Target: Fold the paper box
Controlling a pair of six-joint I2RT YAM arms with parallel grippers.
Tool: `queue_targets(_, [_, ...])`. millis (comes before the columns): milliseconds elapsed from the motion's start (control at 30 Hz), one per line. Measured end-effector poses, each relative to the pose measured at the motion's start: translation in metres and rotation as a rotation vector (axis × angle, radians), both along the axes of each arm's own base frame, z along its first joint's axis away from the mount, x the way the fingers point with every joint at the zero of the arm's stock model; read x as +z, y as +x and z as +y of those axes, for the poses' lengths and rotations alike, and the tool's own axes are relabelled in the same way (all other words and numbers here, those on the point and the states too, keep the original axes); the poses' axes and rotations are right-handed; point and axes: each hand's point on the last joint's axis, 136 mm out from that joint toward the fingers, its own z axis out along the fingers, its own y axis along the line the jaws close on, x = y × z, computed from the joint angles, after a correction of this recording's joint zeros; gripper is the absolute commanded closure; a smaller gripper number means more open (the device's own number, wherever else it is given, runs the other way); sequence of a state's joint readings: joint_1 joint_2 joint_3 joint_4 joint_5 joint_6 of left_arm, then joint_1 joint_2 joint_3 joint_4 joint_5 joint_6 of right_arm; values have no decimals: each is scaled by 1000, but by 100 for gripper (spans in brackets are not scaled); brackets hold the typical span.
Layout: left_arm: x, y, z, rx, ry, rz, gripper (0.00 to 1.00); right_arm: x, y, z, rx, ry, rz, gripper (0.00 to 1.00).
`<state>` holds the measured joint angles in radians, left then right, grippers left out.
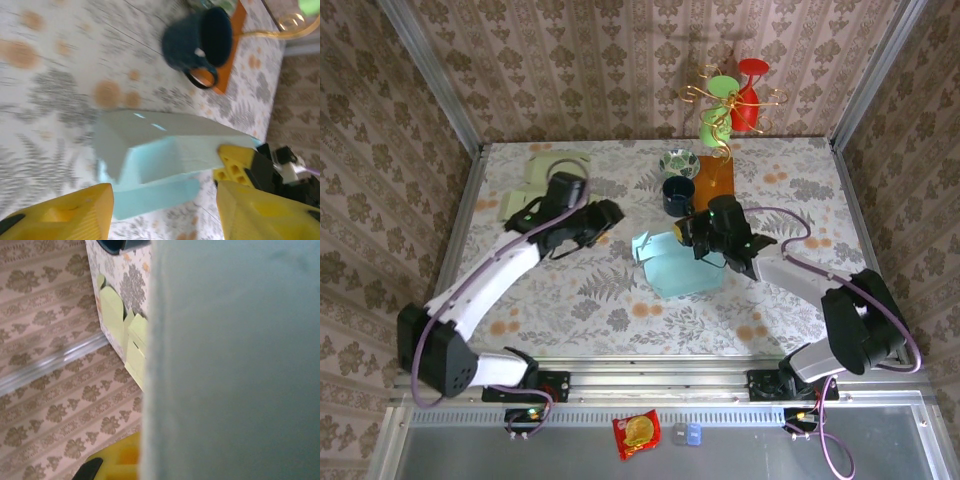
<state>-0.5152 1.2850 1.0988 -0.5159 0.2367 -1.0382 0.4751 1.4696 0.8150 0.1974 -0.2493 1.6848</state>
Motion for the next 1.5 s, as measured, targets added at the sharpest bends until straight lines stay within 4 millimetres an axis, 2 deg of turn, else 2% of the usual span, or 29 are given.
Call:
queue_targets(100, [-18,-6,25,9,49,-13,52,1,5,6,45,8,-48,100])
queue_targets(200, [-50,-9,41,5,97,21,55,0,6,11,82,13,-76,100])
queue_targets(333, [-86,-6,48,-26,152,44,61,-10,4,11,106,3,-80,100])
queue_targets(500, [-101,16,37,-95,172,-24,61,-19,11,8,114,-2,-89,100])
queue_targets(667, [-112,34,22,-191,191,-118,56,-24,17,9,117,8,-100,100])
queue_targets(900, [-123,47,-6,-347,196,-270,51,-25,25,12,116,25,-139,100])
queue_targets(1067, [-125,48,-19,-440,192,-363,50,-27,26,8,107,29,-147,100])
queue_targets(1500, [-137,18,-58,-664,177,-501,50,-31,30,5,113,42,-146,100])
